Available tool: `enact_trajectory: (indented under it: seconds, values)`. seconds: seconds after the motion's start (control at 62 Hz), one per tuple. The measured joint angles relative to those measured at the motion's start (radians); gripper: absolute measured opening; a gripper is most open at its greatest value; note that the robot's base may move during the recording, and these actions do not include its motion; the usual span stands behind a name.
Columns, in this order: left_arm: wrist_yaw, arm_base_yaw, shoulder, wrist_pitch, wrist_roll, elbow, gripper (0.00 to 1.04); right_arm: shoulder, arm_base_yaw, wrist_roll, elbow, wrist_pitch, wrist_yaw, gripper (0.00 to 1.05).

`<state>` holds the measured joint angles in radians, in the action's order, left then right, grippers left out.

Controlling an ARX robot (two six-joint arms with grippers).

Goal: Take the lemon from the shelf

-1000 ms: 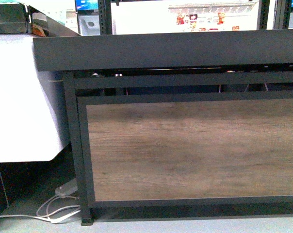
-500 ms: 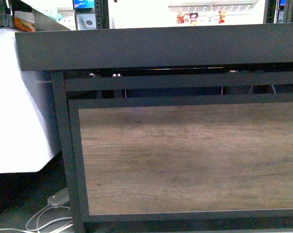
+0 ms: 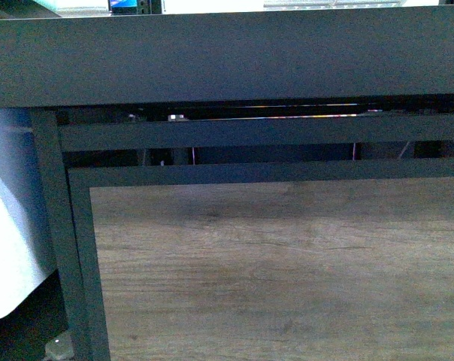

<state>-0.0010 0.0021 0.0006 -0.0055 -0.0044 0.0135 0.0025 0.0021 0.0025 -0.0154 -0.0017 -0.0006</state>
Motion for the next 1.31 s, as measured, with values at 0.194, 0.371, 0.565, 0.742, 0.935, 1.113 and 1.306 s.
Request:
enact_trajectory:
  seconds: [0.194,0.371,0.565,0.742,0.935,1.113,1.306]
  values:
    - [0.001,0.0,0.0,0.0,0.0,0.0,0.97,0.0,0.0,0.0,0.0,0.0,0.0,1.02]
    - [0.003,0.0,0.0,0.0,0.0,0.0,0.97,0.0,0.0,0.0,0.0,0.0,0.0,1.02]
    - [0.001,0.0,0.0,0.0,0.0,0.0,0.97,0.0,0.0,0.0,0.0,0.0,0.0,1.02]
    - [0.001,0.0,0.0,0.0,0.0,0.0,0.97,0.0,0.0,0.0,0.0,0.0,-0.001,1.02]
    - [0.001,0.0,0.0,0.0,0.0,0.0,0.97,0.0,0.0,0.0,0.0,0.0,0.002,1.02]
    - [0.0,0.0,0.0,0.0,0.0,0.0,0.97,0.0,0.0,0.0,0.0,0.0,0.001,1.02]
    - [0.001,0.0,0.0,0.0,0.0,0.0,0.97,0.0,0.0,0.0,0.0,0.0,0.001,1.02]
